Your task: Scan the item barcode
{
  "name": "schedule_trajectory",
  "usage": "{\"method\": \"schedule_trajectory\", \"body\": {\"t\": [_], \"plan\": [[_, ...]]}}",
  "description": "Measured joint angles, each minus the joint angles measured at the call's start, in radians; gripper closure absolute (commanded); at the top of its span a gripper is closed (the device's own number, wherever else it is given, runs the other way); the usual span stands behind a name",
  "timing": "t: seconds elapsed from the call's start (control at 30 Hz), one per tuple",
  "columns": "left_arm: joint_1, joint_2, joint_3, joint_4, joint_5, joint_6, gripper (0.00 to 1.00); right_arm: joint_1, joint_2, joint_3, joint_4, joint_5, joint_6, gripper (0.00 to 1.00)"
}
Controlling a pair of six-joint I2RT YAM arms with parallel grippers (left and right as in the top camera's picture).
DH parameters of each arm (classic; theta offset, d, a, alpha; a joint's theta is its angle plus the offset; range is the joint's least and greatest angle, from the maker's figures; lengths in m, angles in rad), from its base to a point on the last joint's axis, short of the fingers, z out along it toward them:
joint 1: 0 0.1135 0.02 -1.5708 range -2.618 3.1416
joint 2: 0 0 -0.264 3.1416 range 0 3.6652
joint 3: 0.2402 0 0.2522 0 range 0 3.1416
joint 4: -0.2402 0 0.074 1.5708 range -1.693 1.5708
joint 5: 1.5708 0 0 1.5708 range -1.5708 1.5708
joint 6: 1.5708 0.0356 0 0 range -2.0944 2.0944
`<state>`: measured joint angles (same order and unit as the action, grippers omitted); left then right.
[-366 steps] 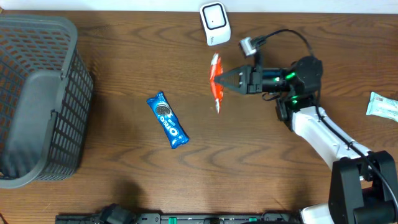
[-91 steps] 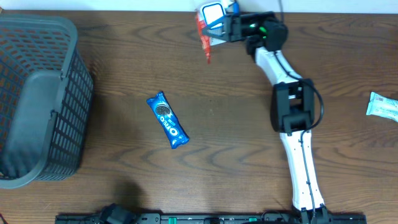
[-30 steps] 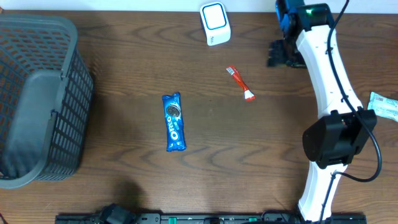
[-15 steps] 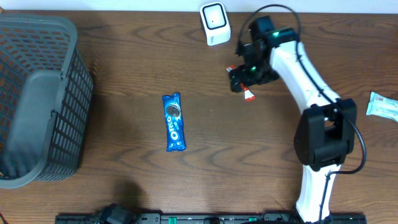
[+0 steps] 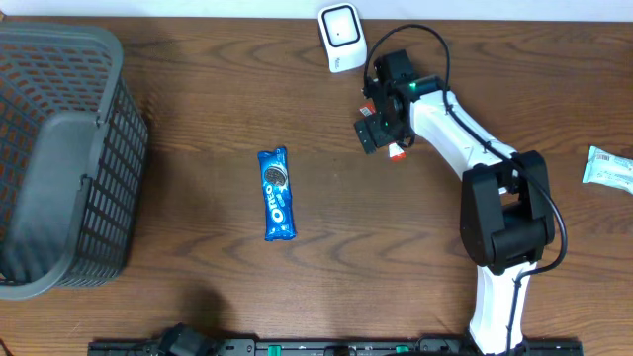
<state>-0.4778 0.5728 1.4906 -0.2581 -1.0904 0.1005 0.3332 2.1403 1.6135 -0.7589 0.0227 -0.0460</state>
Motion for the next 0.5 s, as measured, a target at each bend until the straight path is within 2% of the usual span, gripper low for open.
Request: {"method": "schedule_trajectory", "body": {"t": [0.03,0.2,0.23,0.27,0.3,0.33,0.37,0.5], "plan": [[0.0,0.0,0.0,0.0,0.0,0.0,0.02,0.0,0.0,-0.006,0.015,0.002,0.001,0.18],[0.0,0.0,0.0,0.0,0.0,0.0,0.02,0.0,0.001,-0.058,0.084,-0.012,0.011,0.36],[0.0,0.0,0.0,0.0,0.0,0.0,0.02,0.0,0.002,-0.069,0.089,-0.015,0.012,0.42],[0.0,0.0,0.0,0.0,0.0,0.0,0.02,0.0,0.006,-0.08,0.093,-0.014,0.014,0.52],[0.0,0.0,0.0,0.0,0.0,0.0,0.02,0.0,0.012,-0.089,0.095,-0.013,0.019,0.69],[0.0,0.0,0.0,0.0,0.0,0.0,0.02,0.0,0.013,-0.092,0.097,-0.018,0.027,0.91],[0.0,0.0,0.0,0.0,0.0,0.0,0.02,0.0,0.013,-0.092,0.094,-0.007,0.032,0.99],[0.0,0.0,0.0,0.0,0.0,0.0,0.02,-0.011,0.011,-0.09,0.051,0.018,0.103,0.99]]}}
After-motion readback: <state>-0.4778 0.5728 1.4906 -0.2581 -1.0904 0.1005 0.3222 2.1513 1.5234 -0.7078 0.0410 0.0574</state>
